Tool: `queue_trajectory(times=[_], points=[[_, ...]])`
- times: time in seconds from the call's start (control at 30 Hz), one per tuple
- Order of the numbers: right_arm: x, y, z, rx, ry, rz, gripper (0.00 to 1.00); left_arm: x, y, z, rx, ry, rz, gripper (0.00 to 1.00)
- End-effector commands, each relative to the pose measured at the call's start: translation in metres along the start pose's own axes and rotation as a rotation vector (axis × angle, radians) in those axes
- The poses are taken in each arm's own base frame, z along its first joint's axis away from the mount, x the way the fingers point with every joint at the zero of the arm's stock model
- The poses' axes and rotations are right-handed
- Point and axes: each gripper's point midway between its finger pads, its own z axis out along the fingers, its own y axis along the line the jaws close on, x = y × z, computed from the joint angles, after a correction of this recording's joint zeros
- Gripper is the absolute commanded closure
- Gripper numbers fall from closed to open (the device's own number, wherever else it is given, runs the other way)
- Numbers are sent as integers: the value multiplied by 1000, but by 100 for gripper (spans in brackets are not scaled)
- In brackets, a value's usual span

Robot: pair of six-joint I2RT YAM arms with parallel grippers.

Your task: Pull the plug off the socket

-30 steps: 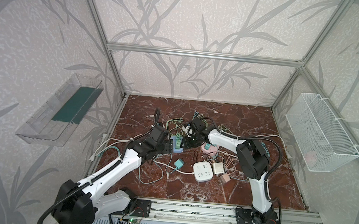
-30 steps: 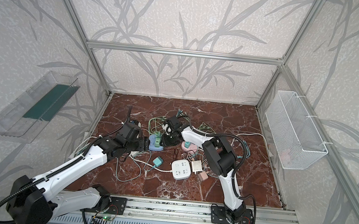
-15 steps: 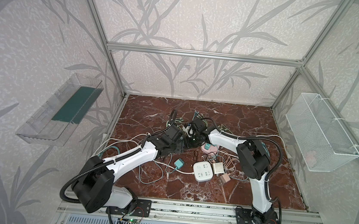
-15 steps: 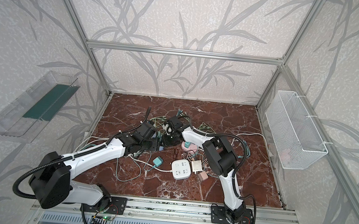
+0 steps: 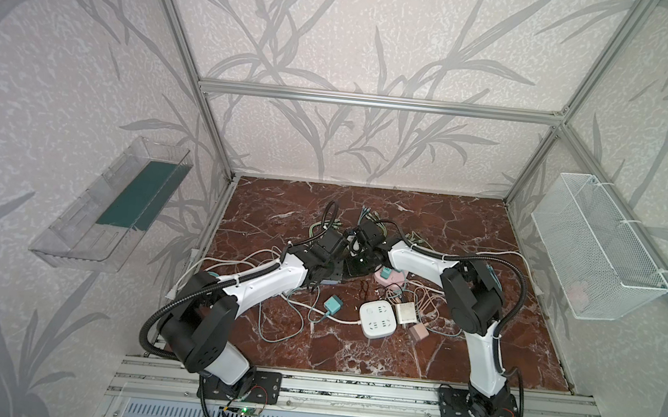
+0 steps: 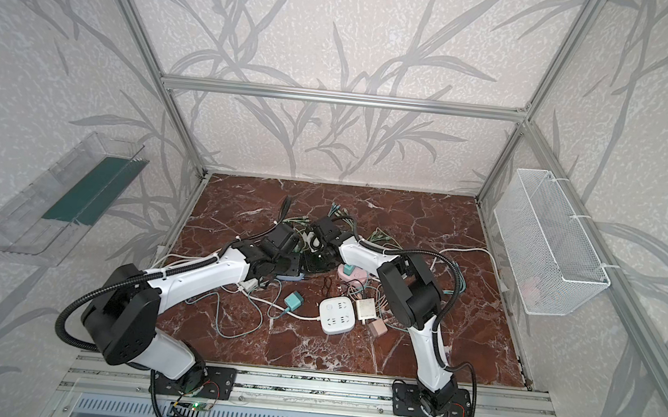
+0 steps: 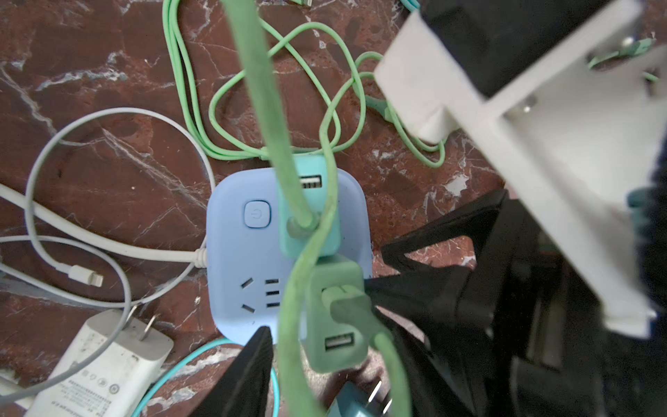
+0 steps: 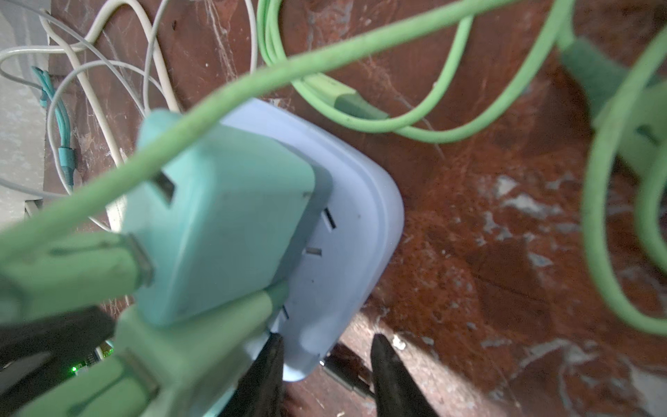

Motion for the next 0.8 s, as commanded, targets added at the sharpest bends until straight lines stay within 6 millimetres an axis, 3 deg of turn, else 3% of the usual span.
queue_trajectory(times=[0.0,0.33,0.77], points=[[18,-16,-1,54,52,36,60,-9,3,-1,-43,-15,-5,49],[19,-22,-2,61,55,46,60,-7,1,11,-59,21,14,60],[21,-25,1,68,68,49,60,0,12,14,-108,39,13,68]])
